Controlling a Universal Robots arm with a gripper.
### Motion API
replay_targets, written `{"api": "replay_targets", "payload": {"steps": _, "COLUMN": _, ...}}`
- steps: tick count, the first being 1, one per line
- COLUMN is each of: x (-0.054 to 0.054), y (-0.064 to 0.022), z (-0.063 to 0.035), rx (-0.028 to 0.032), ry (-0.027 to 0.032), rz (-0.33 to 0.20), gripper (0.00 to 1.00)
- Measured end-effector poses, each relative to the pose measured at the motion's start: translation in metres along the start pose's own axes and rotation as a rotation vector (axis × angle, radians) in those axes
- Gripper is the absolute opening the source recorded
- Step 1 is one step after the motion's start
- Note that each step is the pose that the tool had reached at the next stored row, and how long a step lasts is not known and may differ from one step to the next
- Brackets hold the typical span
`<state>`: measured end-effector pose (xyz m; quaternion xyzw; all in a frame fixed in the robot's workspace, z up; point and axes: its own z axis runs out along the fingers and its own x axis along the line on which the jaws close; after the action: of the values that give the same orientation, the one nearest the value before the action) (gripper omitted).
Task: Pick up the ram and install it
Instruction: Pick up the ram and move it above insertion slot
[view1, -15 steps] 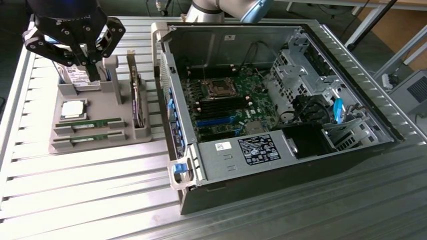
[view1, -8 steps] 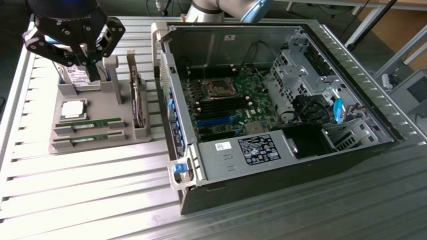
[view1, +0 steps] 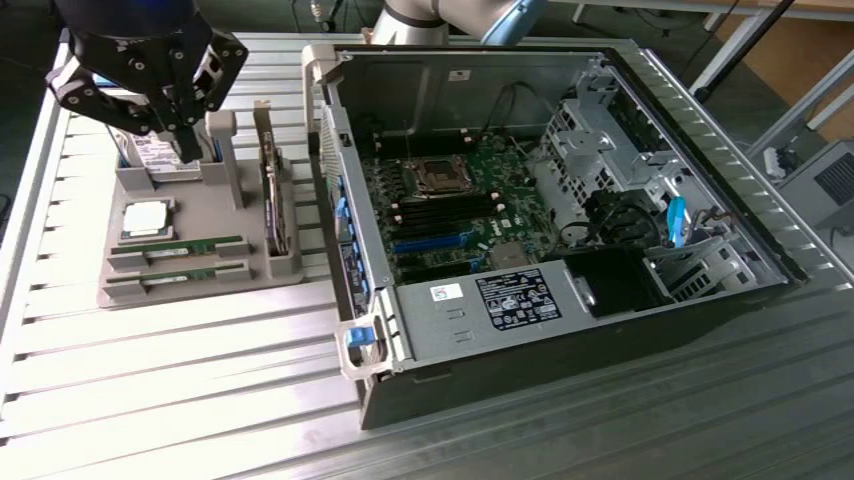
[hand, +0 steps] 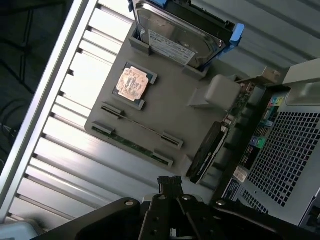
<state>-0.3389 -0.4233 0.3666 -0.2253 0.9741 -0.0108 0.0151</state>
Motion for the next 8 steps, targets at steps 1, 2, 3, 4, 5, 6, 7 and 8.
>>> {"api": "replay_targets", "payload": {"steps": 1, "x": 0.0, "y": 0.0, "z": 0.0, "rx": -0.0003, "ry": -0.0002, "rz": -0.011, "gripper": 0.1}}
{"api": "replay_targets", "payload": {"steps": 2, "x": 0.0, "y": 0.0, "z": 0.0, "rx": -0.0006, "ry": -0.0006, "rz": -0.024, "gripper": 0.1}}
{"api": "replay_targets", "payload": {"steps": 3, "x": 0.0, "y": 0.0, "z": 0.0, "rx": -0.0008, "ry": -0.0008, "rz": -0.031, "gripper": 0.1}}
{"api": "replay_targets", "payload": {"steps": 4, "x": 0.0, "y": 0.0, "z": 0.0, "rx": -0.001, "ry": -0.0011, "rz": -0.041, "gripper": 0.1}}
{"api": "replay_targets", "payload": {"steps": 5, "x": 0.0, "y": 0.0, "z": 0.0, "rx": -0.0015, "ry": -0.0016, "rz": -0.062, "gripper": 0.1}}
{"api": "replay_targets", "payload": {"steps": 6, "x": 0.0, "y": 0.0, "z": 0.0, "rx": -0.0021, "ry": -0.0024, "rz": -0.086, "gripper": 0.1}}
{"api": "replay_targets", "payload": {"steps": 7, "x": 0.0, "y": 0.0, "z": 0.0, "rx": -0.0024, "ry": -0.0027, "rz": -0.098, "gripper": 0.1}}
{"api": "replay_targets", "payload": {"steps": 8, "x": 0.0, "y": 0.0, "z": 0.0, "rx": -0.0026, "ry": -0.0029, "rz": -0.106, "gripper": 0.1}}
